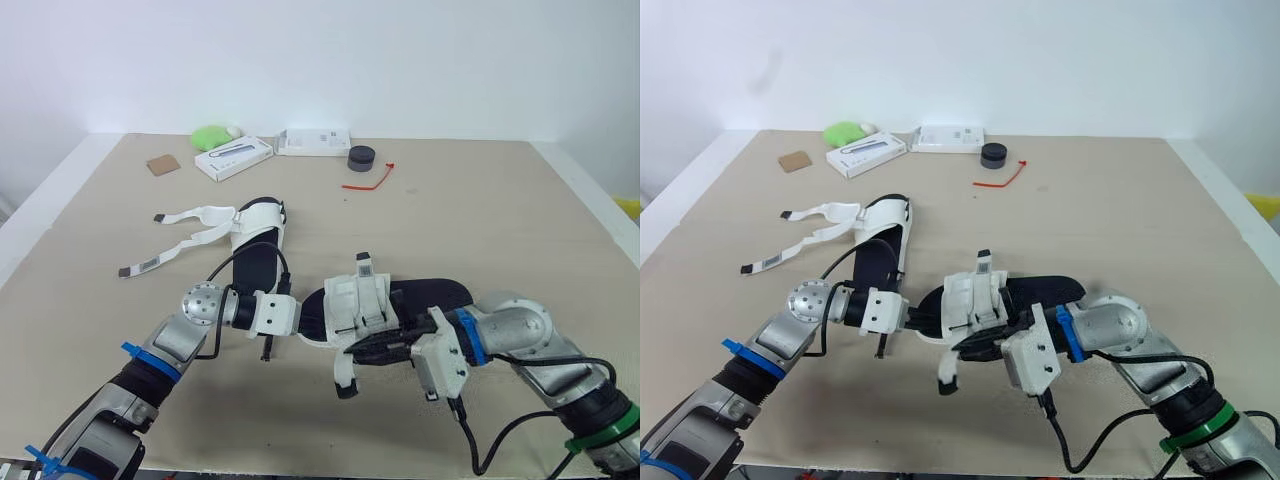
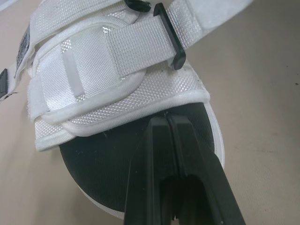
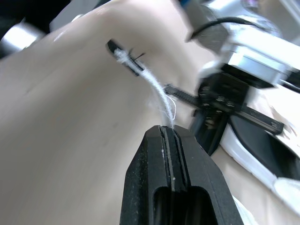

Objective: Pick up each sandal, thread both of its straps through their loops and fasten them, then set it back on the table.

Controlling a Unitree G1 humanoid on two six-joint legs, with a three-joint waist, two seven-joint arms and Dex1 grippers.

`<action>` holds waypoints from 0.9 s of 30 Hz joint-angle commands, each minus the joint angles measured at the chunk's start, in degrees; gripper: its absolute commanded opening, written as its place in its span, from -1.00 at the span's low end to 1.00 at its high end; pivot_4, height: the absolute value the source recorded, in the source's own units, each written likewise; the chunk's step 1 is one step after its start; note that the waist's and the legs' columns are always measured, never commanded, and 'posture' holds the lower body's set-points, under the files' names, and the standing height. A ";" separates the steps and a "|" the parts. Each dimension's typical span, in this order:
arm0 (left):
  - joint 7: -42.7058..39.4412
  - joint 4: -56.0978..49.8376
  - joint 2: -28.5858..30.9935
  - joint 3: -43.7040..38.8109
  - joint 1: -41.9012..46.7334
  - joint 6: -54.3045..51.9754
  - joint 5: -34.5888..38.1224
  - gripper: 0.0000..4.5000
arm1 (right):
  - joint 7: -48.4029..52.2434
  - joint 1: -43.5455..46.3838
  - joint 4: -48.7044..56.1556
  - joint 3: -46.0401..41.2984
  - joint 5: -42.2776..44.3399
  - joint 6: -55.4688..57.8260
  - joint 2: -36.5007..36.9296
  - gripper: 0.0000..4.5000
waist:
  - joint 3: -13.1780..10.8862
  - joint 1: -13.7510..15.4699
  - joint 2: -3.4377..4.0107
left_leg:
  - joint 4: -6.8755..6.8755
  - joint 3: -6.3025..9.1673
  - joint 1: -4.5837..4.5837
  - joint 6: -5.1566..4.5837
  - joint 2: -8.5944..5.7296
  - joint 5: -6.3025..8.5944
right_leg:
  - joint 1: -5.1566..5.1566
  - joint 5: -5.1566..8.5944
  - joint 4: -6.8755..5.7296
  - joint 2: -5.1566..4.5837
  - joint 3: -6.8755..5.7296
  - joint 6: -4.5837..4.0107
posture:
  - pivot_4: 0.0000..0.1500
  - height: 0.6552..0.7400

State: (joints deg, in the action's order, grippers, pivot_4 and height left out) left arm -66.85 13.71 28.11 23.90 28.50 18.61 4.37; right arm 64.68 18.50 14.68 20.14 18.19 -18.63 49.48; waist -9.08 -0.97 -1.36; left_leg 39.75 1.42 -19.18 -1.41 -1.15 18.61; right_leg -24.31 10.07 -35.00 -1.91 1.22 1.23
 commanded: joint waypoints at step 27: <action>-0.70 4.34 1.01 2.37 -1.41 -2.07 -4.64 -1.00 | -14.36 10.66 -0.14 -12.32 11.34 54.39 -9.76 -0.99 | -0.01 -0.07 0.00 | 0.01 0.17 -0.11 0.05 -0.03 -0.03 | -0.05 -0.17 0.01 -0.04 -0.15 0.25 | 1.00 1.00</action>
State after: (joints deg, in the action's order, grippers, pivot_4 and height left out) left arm -66.74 14.10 27.93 23.88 28.78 18.63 4.36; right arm 51.75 27.26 14.18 11.16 29.56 35.45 39.86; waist -9.08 -1.04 -1.36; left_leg 39.75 1.59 -19.29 -1.36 -1.19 18.57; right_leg -24.36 9.90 -34.98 -1.95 1.07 1.49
